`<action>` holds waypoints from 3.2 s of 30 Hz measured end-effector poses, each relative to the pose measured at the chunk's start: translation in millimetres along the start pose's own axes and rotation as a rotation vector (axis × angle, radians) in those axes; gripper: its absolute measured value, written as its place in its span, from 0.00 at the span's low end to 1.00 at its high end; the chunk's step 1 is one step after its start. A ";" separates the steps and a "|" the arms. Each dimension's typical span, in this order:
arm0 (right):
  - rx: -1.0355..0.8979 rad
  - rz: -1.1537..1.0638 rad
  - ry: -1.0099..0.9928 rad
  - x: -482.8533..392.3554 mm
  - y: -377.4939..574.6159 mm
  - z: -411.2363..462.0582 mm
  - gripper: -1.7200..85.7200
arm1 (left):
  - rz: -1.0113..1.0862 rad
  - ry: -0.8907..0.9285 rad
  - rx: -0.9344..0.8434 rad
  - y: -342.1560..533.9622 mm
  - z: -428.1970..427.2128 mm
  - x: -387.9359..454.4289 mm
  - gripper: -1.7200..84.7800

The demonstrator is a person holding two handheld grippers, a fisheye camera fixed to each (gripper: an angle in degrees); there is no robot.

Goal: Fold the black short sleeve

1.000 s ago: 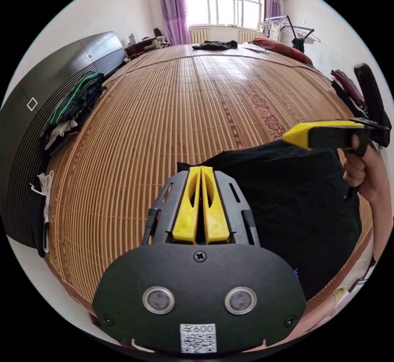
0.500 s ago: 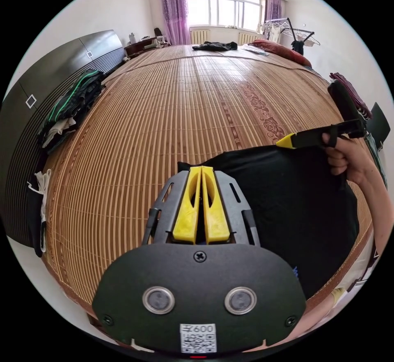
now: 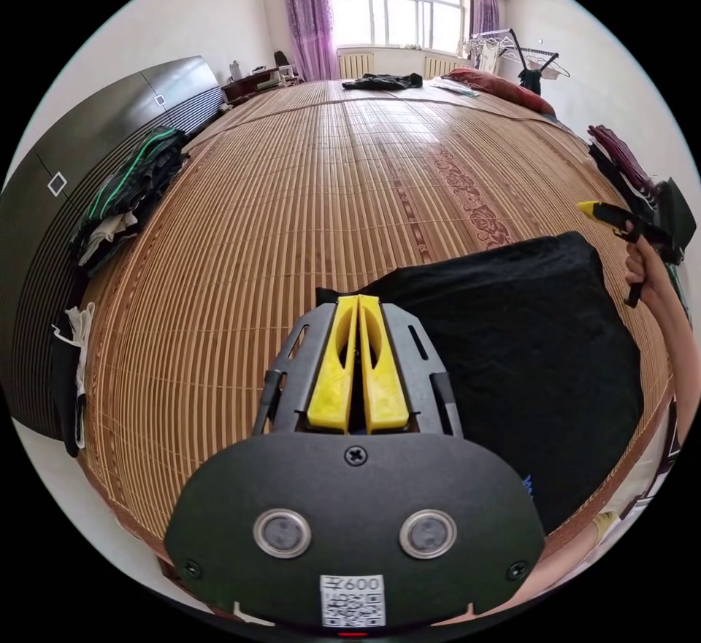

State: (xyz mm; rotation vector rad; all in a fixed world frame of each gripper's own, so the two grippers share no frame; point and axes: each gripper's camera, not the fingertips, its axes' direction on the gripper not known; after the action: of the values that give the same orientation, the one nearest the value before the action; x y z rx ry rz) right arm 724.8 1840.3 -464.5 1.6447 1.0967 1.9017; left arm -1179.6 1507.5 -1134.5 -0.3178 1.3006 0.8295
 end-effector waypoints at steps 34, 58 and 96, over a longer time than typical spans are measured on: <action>-0.226 -0.042 0.101 35.9 48.8 102.8 0.01 | -0.093 0.516 0.049 90.7 -98.2 -41.9 0.02; 0.181 0.026 0.182 94.8 44.6 43.5 0.01 | 0.146 0.063 0.135 328.9 -102.8 131.8 0.02; -0.527 -0.400 -0.095 -36.3 5.6 426.1 0.01 | -0.088 0.257 0.107 335.5 -113.8 -78.8 0.02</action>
State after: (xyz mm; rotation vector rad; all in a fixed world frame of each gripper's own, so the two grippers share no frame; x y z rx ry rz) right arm 1140.8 1938.2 -482.7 1.1137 0.7299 1.6437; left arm -1497.1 1634.9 -1013.4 -0.4033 1.5535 0.6562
